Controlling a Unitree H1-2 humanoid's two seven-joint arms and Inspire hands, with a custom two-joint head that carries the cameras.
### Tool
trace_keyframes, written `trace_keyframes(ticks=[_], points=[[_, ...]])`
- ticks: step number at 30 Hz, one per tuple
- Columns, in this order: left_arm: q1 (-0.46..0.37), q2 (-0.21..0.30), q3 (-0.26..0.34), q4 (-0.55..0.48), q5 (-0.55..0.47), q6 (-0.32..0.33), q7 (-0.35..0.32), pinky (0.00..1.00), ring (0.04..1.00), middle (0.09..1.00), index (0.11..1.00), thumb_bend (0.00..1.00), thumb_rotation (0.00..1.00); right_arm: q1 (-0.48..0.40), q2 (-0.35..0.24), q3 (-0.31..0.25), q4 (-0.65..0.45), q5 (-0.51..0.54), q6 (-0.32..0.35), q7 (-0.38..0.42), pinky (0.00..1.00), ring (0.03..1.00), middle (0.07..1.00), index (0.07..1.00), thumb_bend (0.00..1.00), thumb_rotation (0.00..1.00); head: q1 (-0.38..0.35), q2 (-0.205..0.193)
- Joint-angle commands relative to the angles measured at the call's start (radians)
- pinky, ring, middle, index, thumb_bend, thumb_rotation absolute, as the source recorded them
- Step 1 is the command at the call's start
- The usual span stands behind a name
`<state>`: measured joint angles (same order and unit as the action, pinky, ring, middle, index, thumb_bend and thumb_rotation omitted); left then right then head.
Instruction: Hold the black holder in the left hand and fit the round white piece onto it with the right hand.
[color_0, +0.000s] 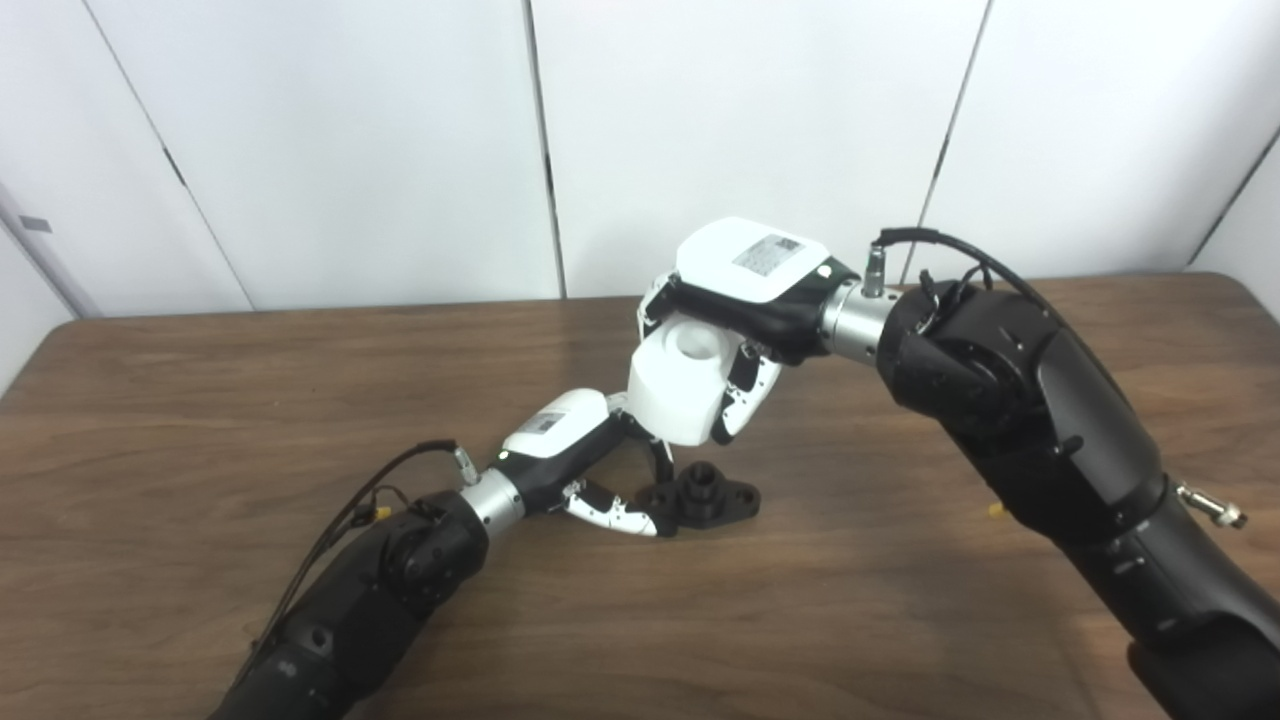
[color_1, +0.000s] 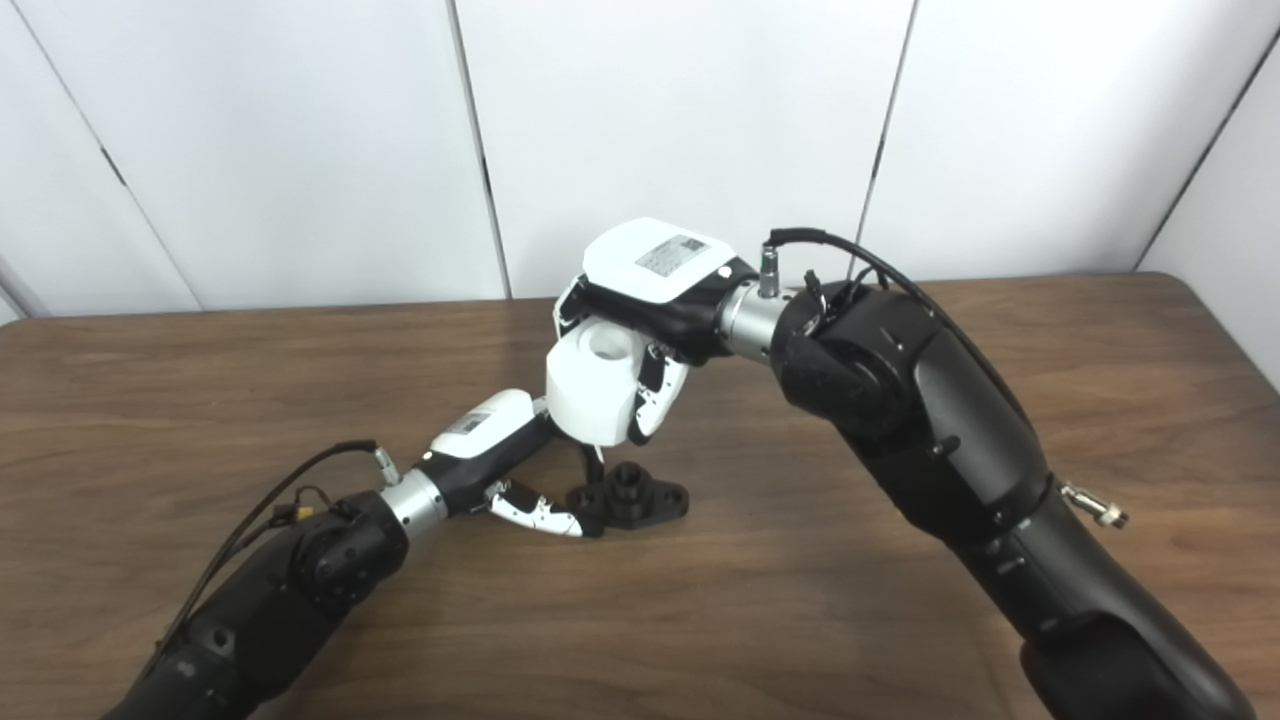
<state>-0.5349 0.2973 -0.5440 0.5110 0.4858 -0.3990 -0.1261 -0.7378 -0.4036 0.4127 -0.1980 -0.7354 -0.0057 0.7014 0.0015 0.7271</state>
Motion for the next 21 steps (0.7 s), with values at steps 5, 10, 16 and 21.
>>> trace_keyframes(ticks=[5,10,16,21], points=[[0.062,0.0,-0.052,0.032,0.062,0.098,-0.108,0.92,0.954,0.903,0.48,0.52,0.07,-0.06,-0.015,0.005,0.0,-0.004,-0.03,0.014,0.63,0.729,0.727,0.485,0.52,0.14,0.001,0.005],[0.067,0.001,-0.053,0.025,0.06,0.103,-0.105,0.91,0.953,0.9,0.48,0.52,0.07,-0.054,-0.015,0.017,0.018,0.0,-0.054,0.018,0.62,0.723,0.725,0.483,0.52,0.14,0.001,0.008],[0.067,0.004,-0.054,0.028,0.063,0.102,-0.104,0.91,0.953,0.901,0.48,0.52,0.07,-0.049,-0.012,0.021,0.032,0.002,-0.068,0.027,0.62,0.732,0.735,0.483,0.52,0.14,-0.001,0.012],[0.066,0.006,-0.054,0.035,0.062,0.087,-0.099,0.9,0.953,0.898,0.48,0.52,0.07,-0.045,-0.012,0.025,0.042,0.0,-0.078,0.03,0.61,0.731,0.737,0.484,0.52,0.14,-0.003,0.014]])
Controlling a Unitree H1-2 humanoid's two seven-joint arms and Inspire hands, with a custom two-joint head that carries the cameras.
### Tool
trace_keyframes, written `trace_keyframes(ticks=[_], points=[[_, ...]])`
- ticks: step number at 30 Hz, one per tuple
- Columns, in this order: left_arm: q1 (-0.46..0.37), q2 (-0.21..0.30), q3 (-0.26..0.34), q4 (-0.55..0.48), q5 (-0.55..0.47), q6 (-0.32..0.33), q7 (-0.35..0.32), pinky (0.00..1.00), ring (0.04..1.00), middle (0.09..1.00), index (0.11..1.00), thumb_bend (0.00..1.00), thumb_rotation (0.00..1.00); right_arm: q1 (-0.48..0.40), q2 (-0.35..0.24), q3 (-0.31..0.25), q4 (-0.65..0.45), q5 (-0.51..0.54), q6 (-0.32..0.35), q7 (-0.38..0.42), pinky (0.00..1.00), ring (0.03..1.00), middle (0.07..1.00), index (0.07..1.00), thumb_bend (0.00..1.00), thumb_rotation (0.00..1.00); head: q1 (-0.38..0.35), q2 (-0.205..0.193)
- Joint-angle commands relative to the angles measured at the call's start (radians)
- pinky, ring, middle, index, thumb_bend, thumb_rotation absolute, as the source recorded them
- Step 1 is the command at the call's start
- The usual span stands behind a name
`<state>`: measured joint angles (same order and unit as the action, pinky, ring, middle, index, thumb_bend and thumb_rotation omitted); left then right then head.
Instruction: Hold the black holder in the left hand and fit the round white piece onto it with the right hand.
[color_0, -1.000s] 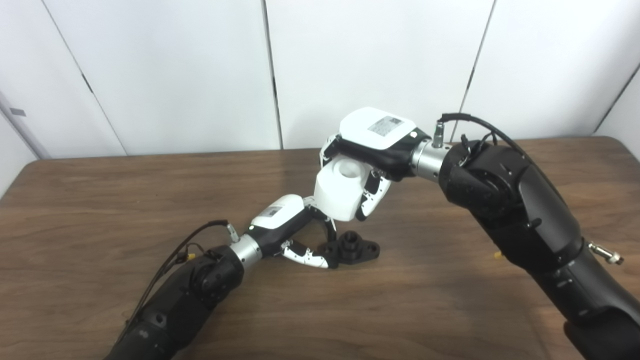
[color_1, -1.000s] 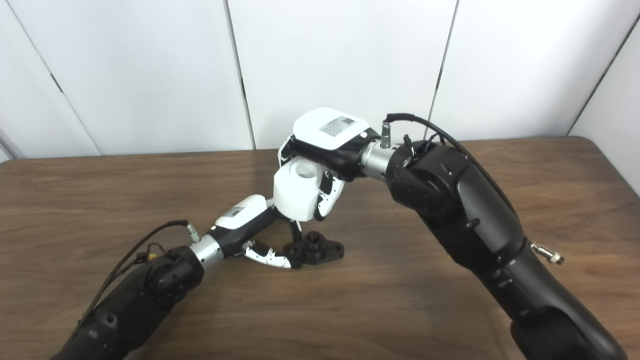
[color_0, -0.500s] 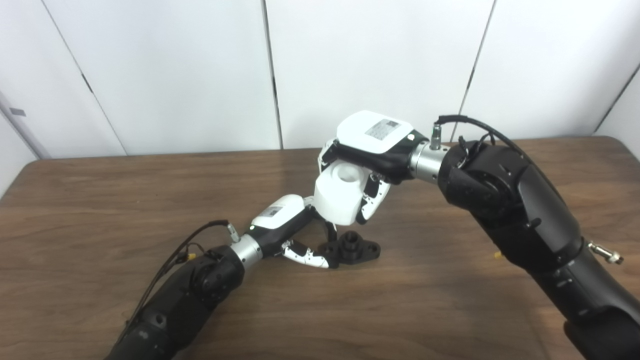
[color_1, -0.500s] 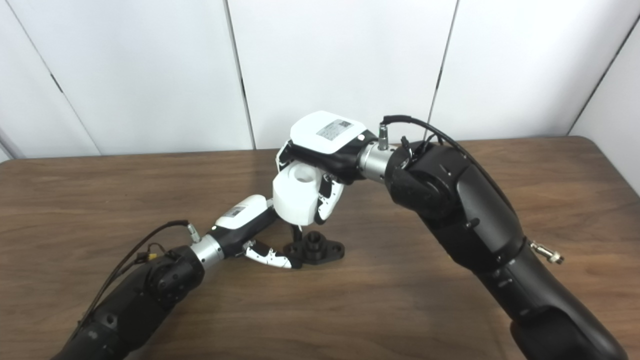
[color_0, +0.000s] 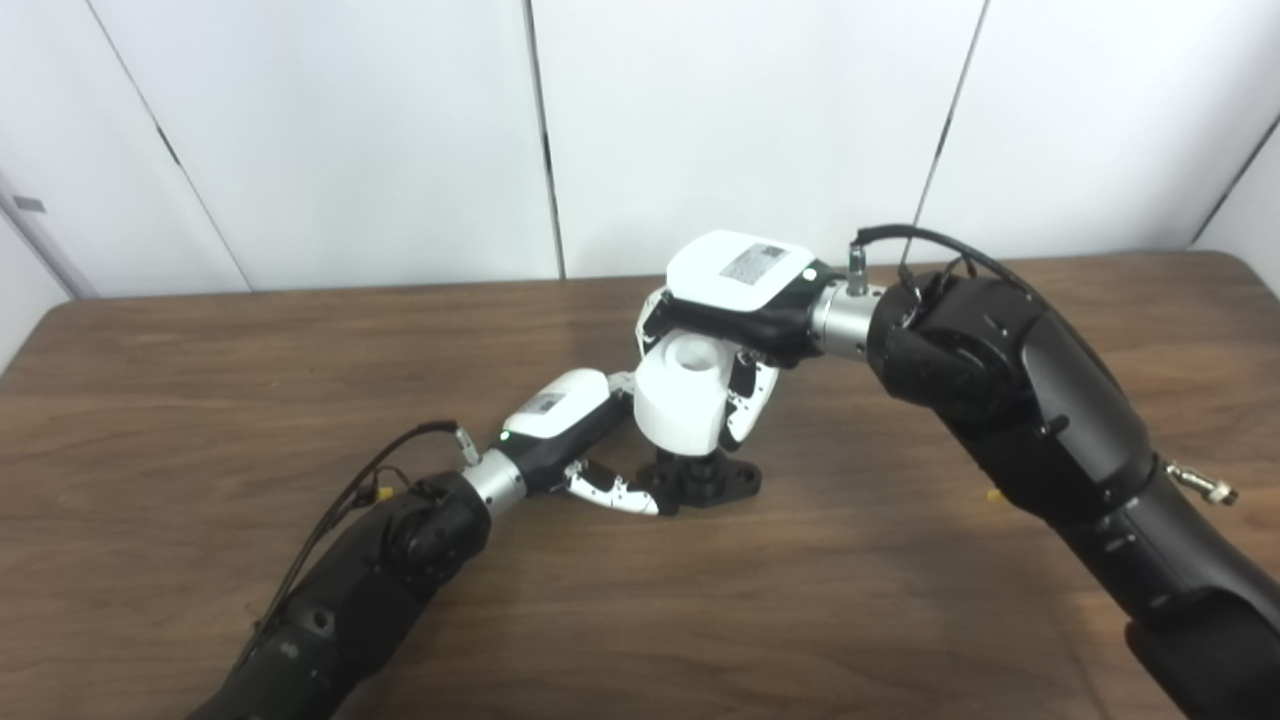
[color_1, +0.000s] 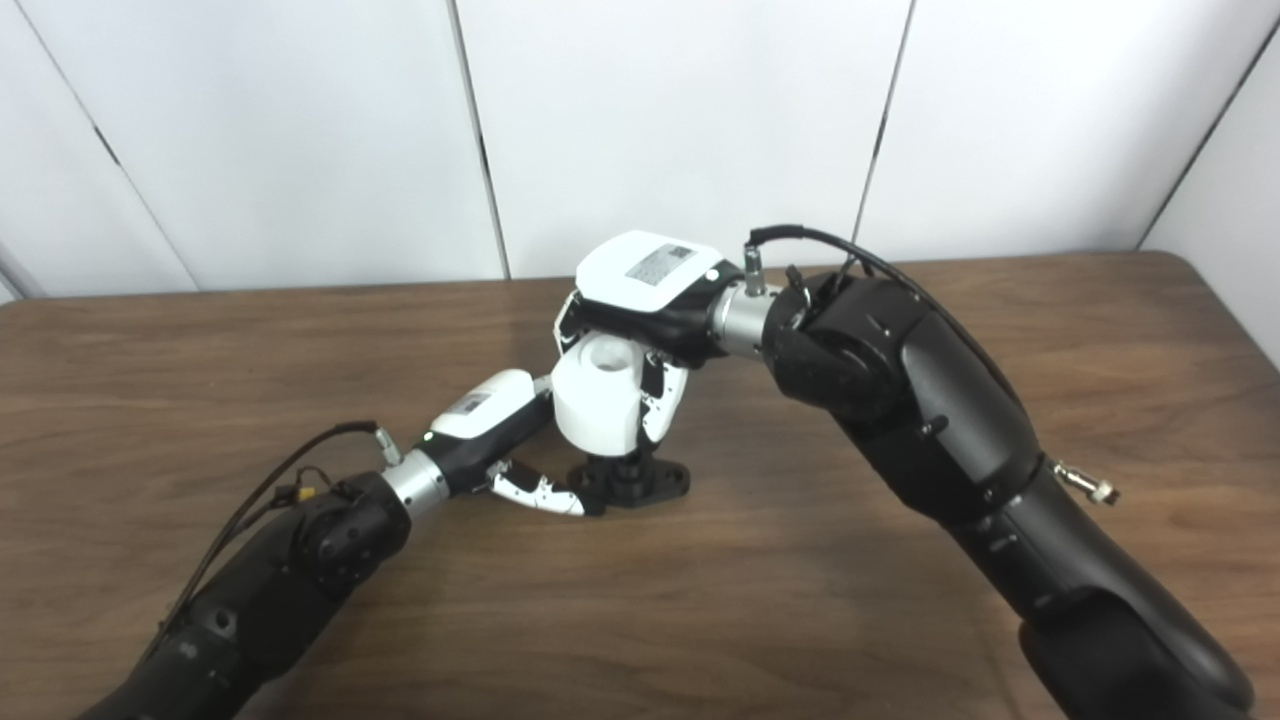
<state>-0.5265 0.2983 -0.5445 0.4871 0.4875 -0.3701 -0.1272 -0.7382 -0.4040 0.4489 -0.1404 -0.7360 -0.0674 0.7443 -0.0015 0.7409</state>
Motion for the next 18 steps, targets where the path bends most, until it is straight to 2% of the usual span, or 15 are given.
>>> trace_keyframes(ticks=[1,13,18], points=[[0.057,0.005,-0.053,0.06,0.057,0.057,-0.1,0.9,0.955,0.9,0.48,0.52,0.07,-0.044,-0.011,-0.01,-0.014,-0.001,-0.018,-0.011,0.61,0.734,0.738,0.484,0.52,0.14,0.0,0.001],[0.06,0.01,-0.049,0.056,0.051,0.05,-0.099,0.9,0.951,0.898,0.48,0.52,0.07,-0.025,-0.011,-0.006,-0.016,0.005,-0.018,0.002,0.63,0.744,0.73,0.484,0.52,0.14,-0.004,0.007],[0.063,0.011,-0.05,0.039,0.054,0.072,-0.108,0.9,0.95,0.901,0.48,0.52,0.07,-0.006,-0.012,0.001,-0.012,0.004,-0.024,0.003,0.65,0.751,0.728,0.484,0.52,0.14,-0.002,0.009]])
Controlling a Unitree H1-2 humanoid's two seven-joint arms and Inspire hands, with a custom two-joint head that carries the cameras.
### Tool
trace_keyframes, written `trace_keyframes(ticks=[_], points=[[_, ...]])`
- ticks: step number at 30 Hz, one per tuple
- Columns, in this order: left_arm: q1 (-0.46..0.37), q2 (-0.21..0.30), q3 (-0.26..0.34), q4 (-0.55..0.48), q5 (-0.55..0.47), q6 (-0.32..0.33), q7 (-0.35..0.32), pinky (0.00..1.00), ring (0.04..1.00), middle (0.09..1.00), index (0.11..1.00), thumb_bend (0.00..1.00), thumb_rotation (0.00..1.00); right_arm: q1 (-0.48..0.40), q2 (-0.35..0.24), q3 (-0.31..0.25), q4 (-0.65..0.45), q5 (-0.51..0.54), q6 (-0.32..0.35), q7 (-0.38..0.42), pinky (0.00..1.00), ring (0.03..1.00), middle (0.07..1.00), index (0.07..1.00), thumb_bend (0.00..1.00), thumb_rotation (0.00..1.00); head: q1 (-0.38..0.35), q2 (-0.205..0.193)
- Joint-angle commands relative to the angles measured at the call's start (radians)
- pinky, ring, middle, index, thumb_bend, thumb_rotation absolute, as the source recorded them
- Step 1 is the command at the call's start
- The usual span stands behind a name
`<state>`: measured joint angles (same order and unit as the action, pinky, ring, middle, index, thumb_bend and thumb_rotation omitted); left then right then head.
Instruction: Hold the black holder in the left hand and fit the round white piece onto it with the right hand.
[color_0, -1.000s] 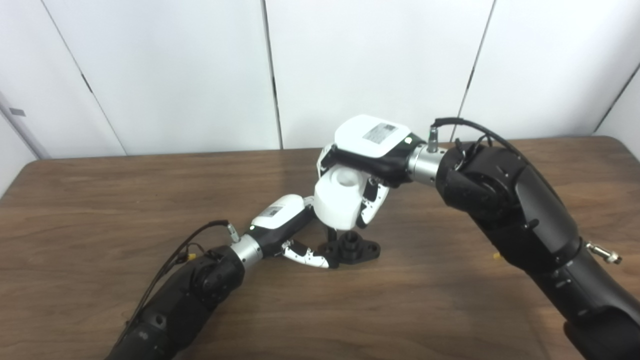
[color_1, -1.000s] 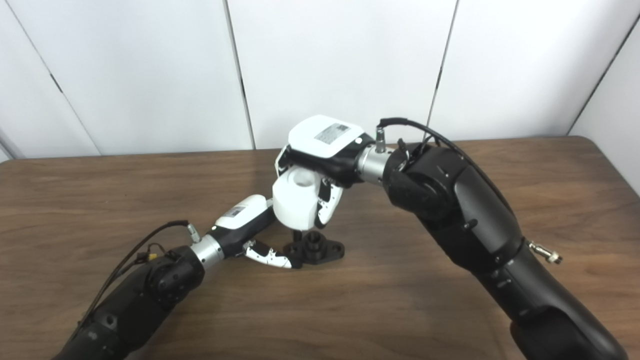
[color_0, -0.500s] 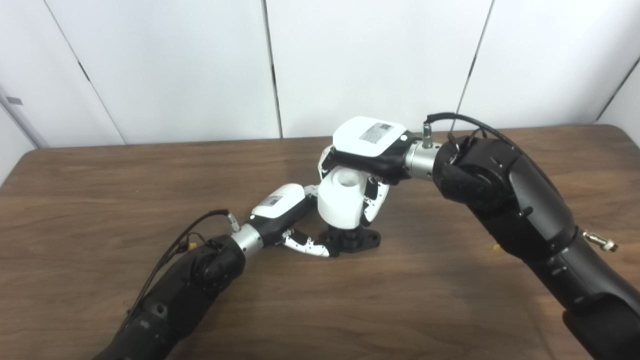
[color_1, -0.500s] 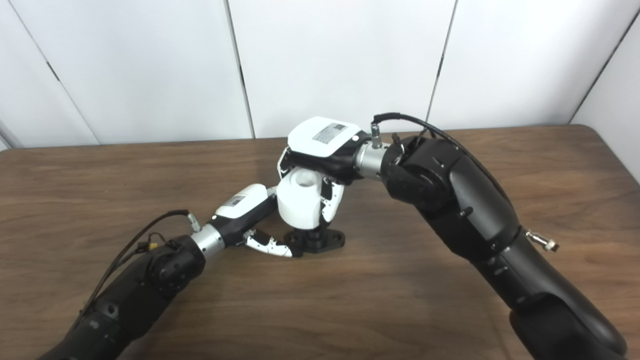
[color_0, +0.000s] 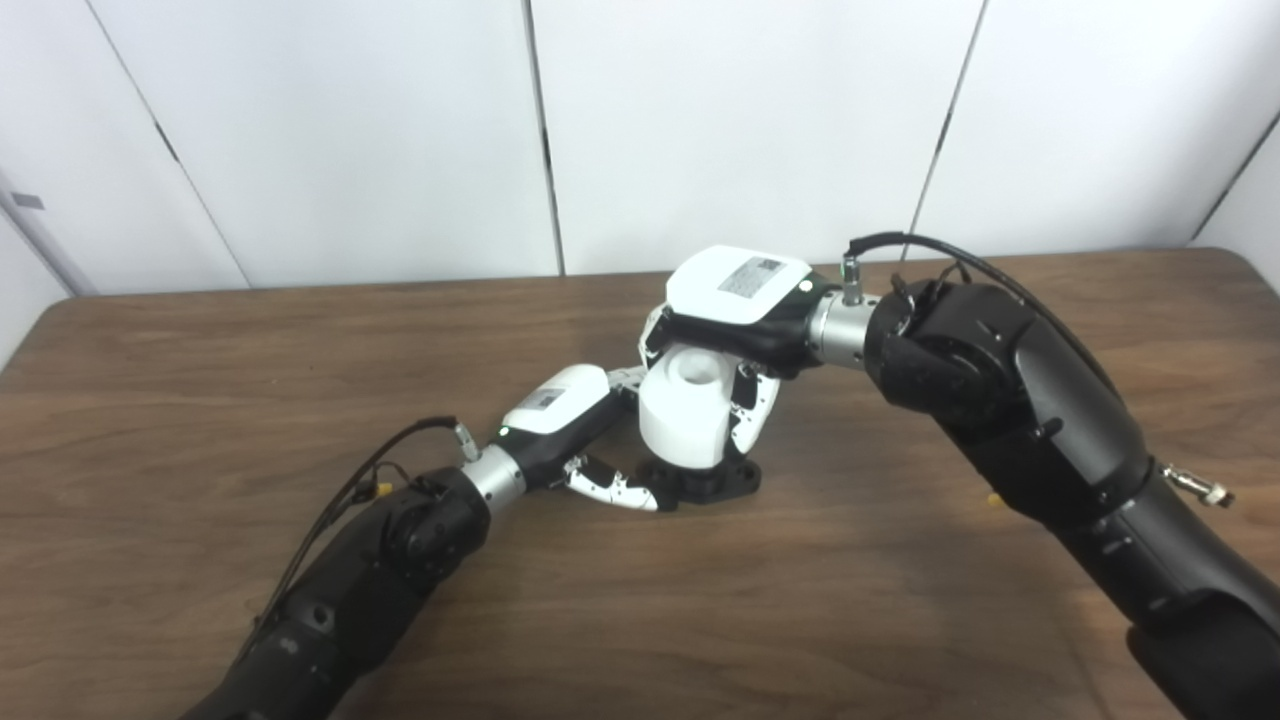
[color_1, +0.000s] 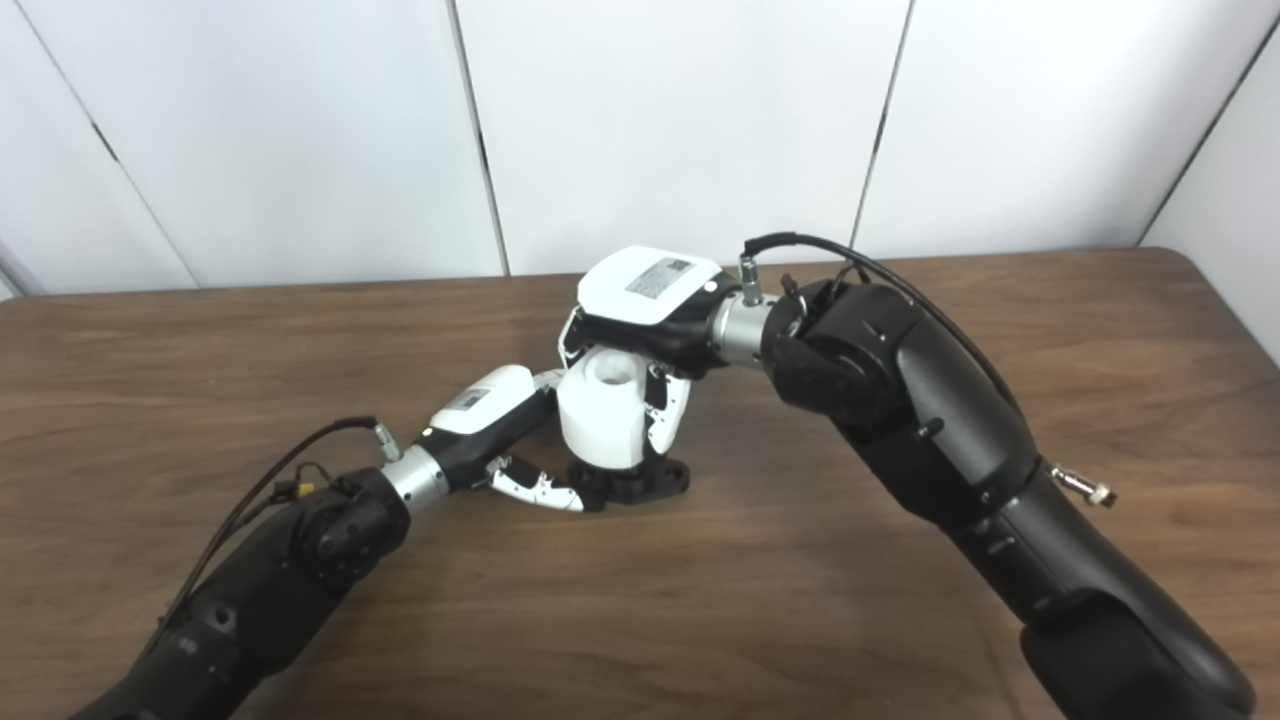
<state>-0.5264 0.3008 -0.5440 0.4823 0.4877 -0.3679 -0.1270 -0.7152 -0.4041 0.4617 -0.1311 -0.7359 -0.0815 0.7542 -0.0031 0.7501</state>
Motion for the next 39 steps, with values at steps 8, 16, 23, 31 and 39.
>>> trace_keyframes(ticks=[8,16,23,31,39], points=[[0.066,0.01,-0.049,0.036,0.051,0.07,-0.109,0.9,0.952,0.897,0.48,0.52,0.07,-0.002,-0.007,-0.006,0.0,0.013,-0.012,-0.011,0.68,0.745,0.732,0.483,0.52,0.14,-0.001,0.003],[0.066,0.01,-0.051,0.033,0.053,0.074,-0.11,0.9,0.95,0.894,0.48,0.52,0.07,0.002,-0.015,0.004,0.012,0.012,-0.019,-0.008,0.66,0.76,0.74,0.483,0.52,0.14,-0.001,0.007],[0.07,0.011,-0.05,0.02,0.05,0.089,-0.119,0.9,0.953,0.897,0.48,0.52,0.07,0.006,-0.017,0.004,0.01,0.004,-0.019,-0.011,0.66,0.761,0.739,0.483,0.52,0.14,0.001,0.008],[0.068,0.011,-0.054,0.027,0.052,0.083,-0.116,0.9,0.951,0.895,0.48,0.52,0.07,0.01,-0.014,0.004,0.025,0.005,-0.022,-0.022,0.66,0.756,0.739,0.484,0.52,0.14,0.002,0.008],[0.07,0.013,-0.055,0.017,0.055,0.085,-0.115,0.88,0.95,0.896,0.48,0.52,0.07,0.024,-0.006,0.004,0.046,-0.021,-0.018,-0.057,0.66,0.752,0.738,0.484,0.52,0.14,0.007,0.009]])
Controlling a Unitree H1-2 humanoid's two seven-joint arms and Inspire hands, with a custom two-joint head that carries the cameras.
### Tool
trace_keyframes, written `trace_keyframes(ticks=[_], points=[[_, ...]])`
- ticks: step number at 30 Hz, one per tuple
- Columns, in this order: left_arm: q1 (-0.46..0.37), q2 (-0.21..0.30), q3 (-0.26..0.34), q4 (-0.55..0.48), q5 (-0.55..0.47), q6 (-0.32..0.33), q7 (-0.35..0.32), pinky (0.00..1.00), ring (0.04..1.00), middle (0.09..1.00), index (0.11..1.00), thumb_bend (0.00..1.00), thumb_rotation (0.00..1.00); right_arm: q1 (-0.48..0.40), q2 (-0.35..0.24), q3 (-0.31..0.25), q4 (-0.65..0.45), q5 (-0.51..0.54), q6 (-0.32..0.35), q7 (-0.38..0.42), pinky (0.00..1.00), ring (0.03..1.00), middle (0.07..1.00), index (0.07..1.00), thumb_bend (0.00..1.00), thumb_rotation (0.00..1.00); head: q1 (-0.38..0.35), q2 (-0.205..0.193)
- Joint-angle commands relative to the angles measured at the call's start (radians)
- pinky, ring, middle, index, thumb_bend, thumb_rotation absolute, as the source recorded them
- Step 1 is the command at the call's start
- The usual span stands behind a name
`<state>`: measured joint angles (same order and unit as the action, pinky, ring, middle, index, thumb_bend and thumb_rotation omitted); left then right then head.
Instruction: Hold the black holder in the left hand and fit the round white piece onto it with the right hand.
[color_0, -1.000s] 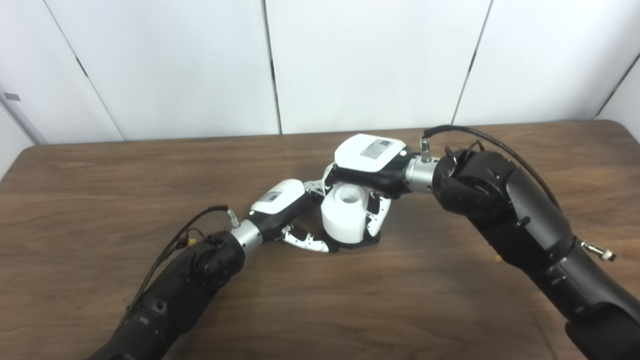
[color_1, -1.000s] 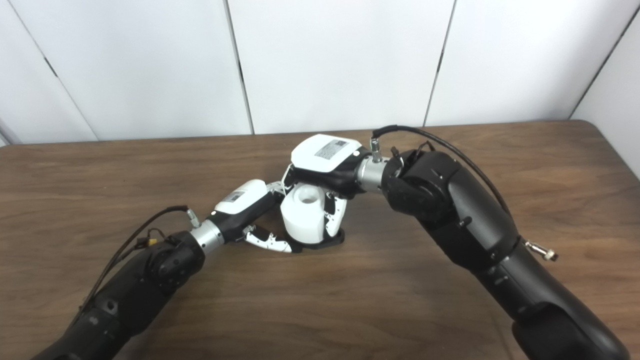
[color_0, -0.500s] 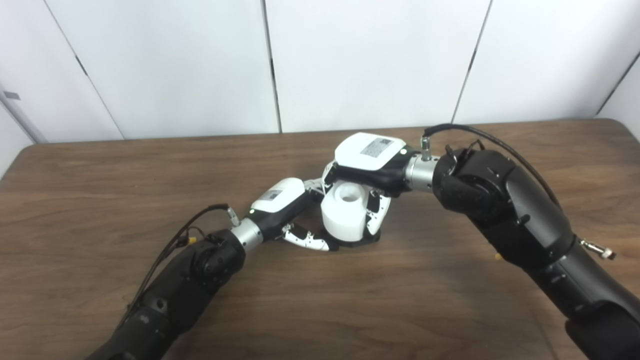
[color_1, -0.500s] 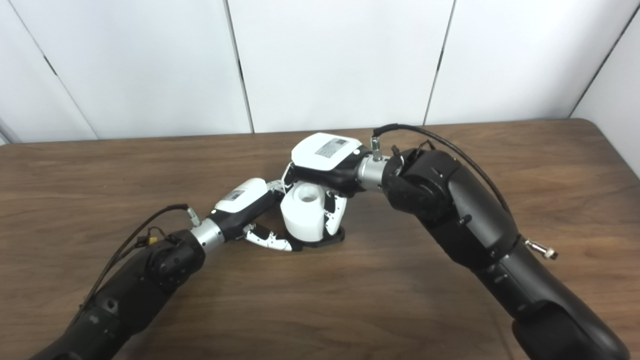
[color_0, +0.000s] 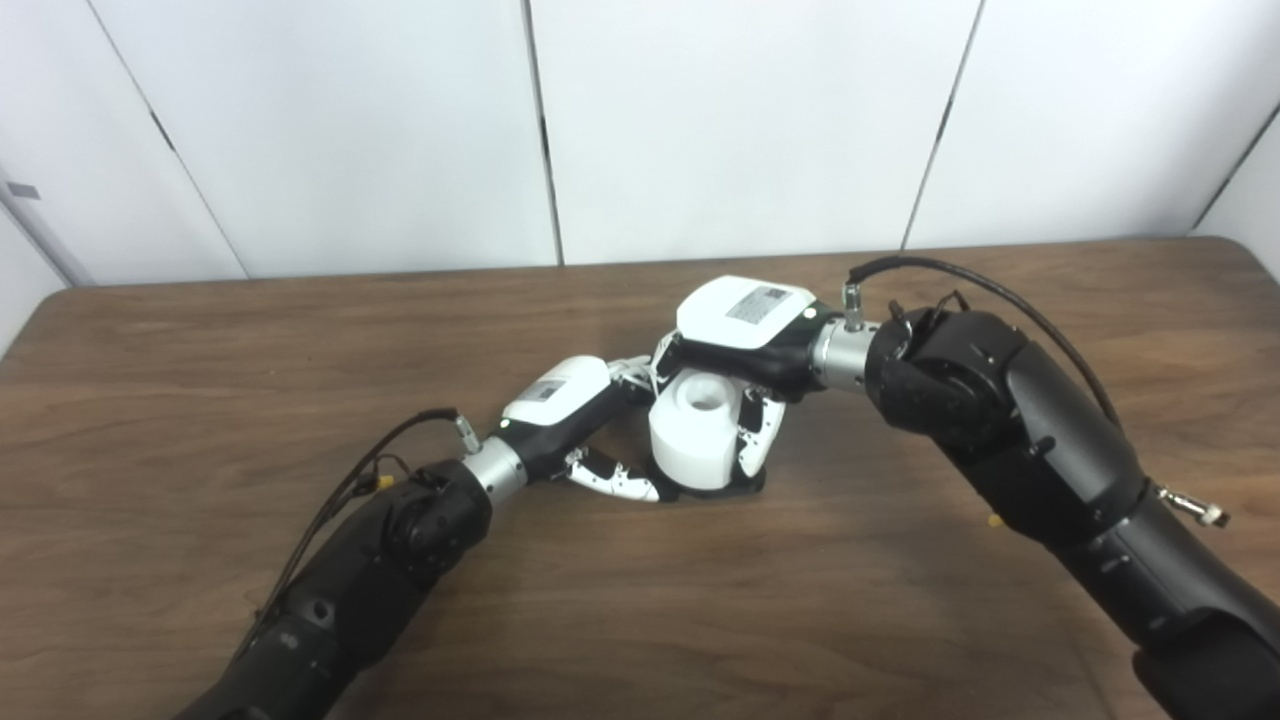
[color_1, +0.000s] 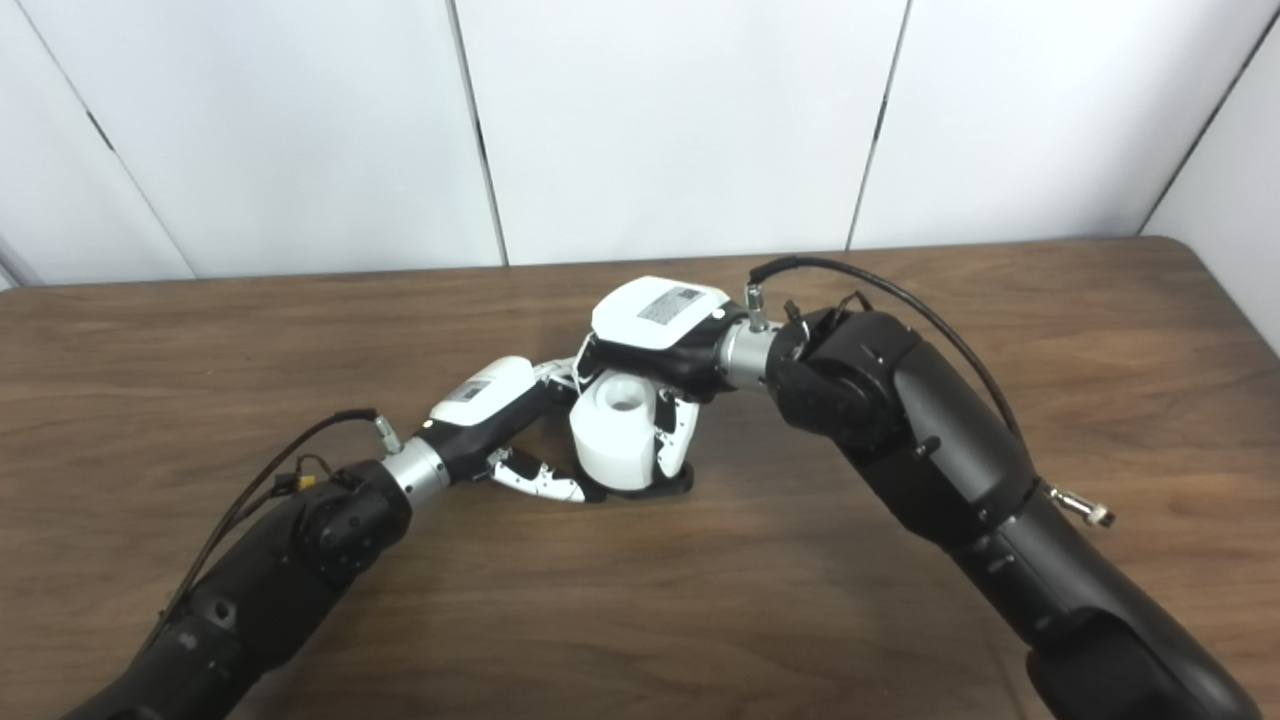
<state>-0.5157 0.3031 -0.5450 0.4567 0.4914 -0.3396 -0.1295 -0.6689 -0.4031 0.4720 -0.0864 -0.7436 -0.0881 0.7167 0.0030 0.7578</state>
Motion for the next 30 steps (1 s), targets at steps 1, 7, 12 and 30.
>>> trace_keyframes(ticks=[1,7,12,30], points=[[0.059,0.011,-0.053,0.043,0.052,0.056,-0.111,0.88,0.948,0.896,0.48,0.52,0.07,-0.02,-0.006,-0.006,0.005,-0.014,-0.01,-0.023,0.66,0.753,0.739,0.484,0.52,0.14,0.001,0.003],[0.061,0.013,-0.049,0.044,0.044,0.052,-0.113,0.88,0.95,0.897,0.48,0.52,0.07,-0.014,-0.006,-0.007,0.015,-0.012,-0.015,-0.041,0.66,0.746,0.734,0.484,0.52,0.14,-0.001,0.005],[0.064,0.01,-0.043,0.049,0.041,0.046,-0.102,0.87,0.943,0.889,0.479,0.52,0.07,-0.013,-0.007,-0.005,0.017,-0.014,-0.014,-0.049,0.66,0.745,0.731,0.484,0.52,0.14,0.0,0.005],[0.062,0.016,-0.046,0.04,0.041,0.054,-0.113,0.88,0.95,0.894,0.48,0.52,0.07,-0.001,0.004,-0.019,-0.017,-0.011,0.067,-0.028,0.64,0.741,0.794,0.832,0.87,0.21,0.0,0.007]])
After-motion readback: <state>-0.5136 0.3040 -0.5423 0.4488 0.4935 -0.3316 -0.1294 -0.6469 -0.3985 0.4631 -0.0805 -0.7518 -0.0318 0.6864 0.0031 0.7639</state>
